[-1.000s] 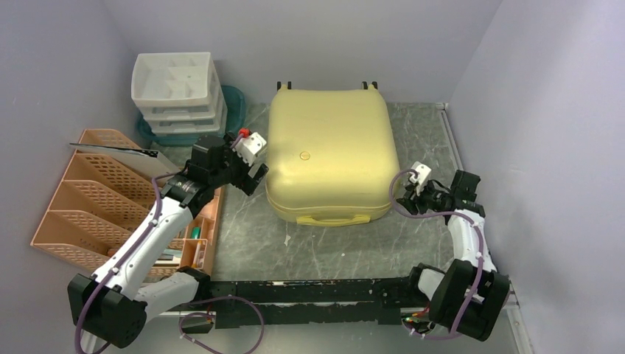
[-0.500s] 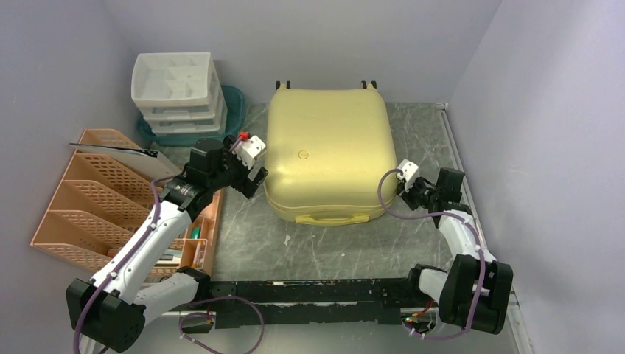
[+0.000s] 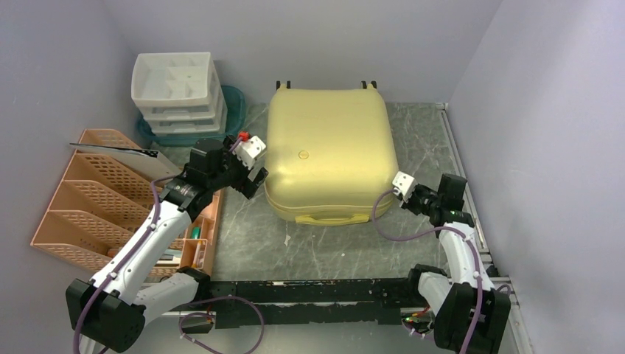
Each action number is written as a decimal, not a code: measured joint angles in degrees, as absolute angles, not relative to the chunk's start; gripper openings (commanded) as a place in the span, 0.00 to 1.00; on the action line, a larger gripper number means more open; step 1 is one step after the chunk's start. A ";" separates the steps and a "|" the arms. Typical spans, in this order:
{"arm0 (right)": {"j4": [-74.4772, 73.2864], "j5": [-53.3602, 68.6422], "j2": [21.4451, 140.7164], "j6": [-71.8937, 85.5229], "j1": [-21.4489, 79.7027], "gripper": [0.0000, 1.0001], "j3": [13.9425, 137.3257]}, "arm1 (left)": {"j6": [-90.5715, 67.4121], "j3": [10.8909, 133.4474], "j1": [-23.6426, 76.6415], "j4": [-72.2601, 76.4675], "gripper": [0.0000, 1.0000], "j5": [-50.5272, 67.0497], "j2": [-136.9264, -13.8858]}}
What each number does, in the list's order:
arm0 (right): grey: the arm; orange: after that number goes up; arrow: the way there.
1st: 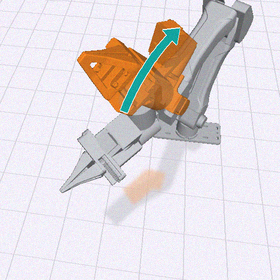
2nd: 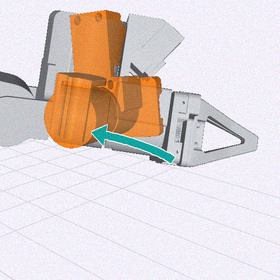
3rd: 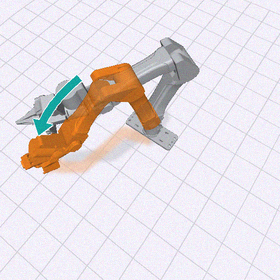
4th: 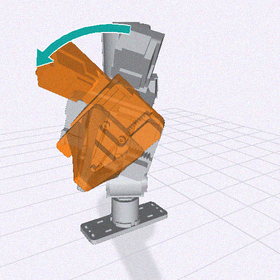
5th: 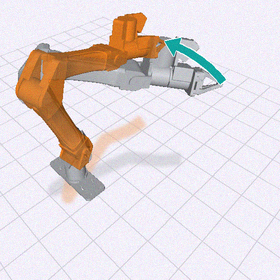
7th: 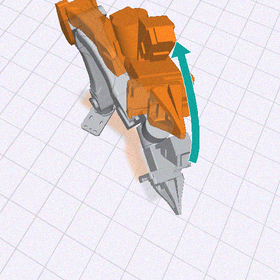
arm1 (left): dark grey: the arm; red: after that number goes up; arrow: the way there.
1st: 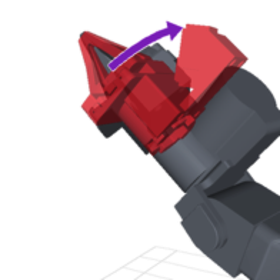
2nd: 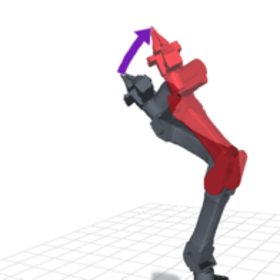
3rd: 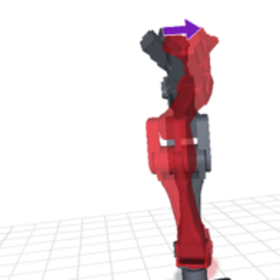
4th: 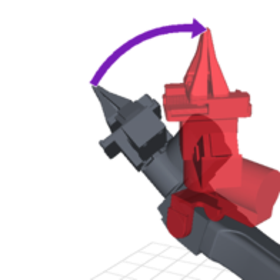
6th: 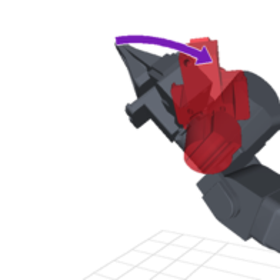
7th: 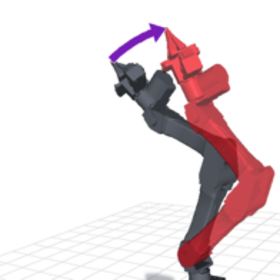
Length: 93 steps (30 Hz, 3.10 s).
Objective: Open, take out, and arrange the luggage
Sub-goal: Unzip the luggage at the center of the board.
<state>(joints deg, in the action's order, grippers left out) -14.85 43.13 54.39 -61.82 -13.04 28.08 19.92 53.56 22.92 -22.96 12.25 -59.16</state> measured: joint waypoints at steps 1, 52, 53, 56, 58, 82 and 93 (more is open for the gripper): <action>-16.91 43.38 53.89 -63.68 -13.37 0.00 28.27 | 20.05 53.56 22.92 -22.98 0.99 12.27 -59.11; 22.41 49.95 59.18 -46.92 -18.70 0.59 15.42 | 21.52 51.20 22.96 -22.68 0.99 15.59 -56.07; 23.24 49.93 59.42 -46.35 -18.70 0.58 15.42 | 21.52 50.96 22.96 -22.55 0.99 15.62 -55.81; 24.93 50.04 59.96 -45.52 -18.61 0.57 15.42 | 21.52 50.43 22.96 -22.37 0.99 15.62 -55.31; 25.67 50.04 60.20 -45.25 -18.57 0.56 15.42 | 21.52 50.17 22.96 -22.11 0.99 15.59 -55.20; 11.84 56.93 65.12 -54.19 -18.61 0.00 22.09 | 21.54 49.84 22.96 -21.85 0.99 15.73 -55.20; -23.27 52.71 63.33 -82.89 -18.37 0.00 33.52 | 22.17 50.50 23.77 -22.04 0.99 17.58 -55.90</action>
